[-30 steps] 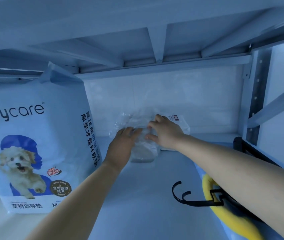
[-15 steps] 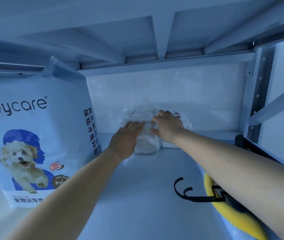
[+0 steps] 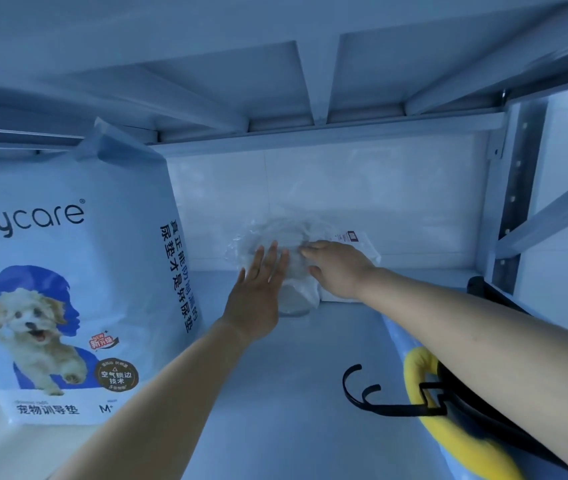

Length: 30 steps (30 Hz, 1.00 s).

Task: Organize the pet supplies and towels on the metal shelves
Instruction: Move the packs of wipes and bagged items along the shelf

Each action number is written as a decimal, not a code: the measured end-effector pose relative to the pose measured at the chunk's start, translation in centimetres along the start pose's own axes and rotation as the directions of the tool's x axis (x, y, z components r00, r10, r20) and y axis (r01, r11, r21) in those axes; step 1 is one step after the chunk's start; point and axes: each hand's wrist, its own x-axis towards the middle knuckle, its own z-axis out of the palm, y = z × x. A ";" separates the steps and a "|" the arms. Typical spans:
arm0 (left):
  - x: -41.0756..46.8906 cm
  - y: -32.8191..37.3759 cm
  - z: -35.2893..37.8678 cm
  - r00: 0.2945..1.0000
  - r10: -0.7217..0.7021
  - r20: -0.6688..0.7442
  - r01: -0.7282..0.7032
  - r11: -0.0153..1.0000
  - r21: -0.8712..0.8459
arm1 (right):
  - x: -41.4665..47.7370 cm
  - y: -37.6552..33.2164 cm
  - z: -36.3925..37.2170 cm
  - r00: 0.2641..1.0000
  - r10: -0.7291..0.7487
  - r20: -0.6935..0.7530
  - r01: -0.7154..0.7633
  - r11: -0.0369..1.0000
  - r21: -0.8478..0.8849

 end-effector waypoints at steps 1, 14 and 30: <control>-0.3 0.0 0.0 1.000 0.003 0.011 -0.003 1.000 0.002 | 0.0 -0.1 -0.1 1.000 0.006 0.016 -0.006 1.000 0.001; -6.4 0.7 -4.2 0.986 0.160 0.046 -0.161 0.987 0.009 | -4.7 -4.6 -2.5 0.998 0.057 -0.006 -0.057 0.998 0.002; -20.7 -10.9 -10.9 0.904 0.325 -0.276 -0.323 0.945 0.055 | -6.7 -20.6 -2.3 0.955 0.209 -0.209 -0.133 0.935 0.330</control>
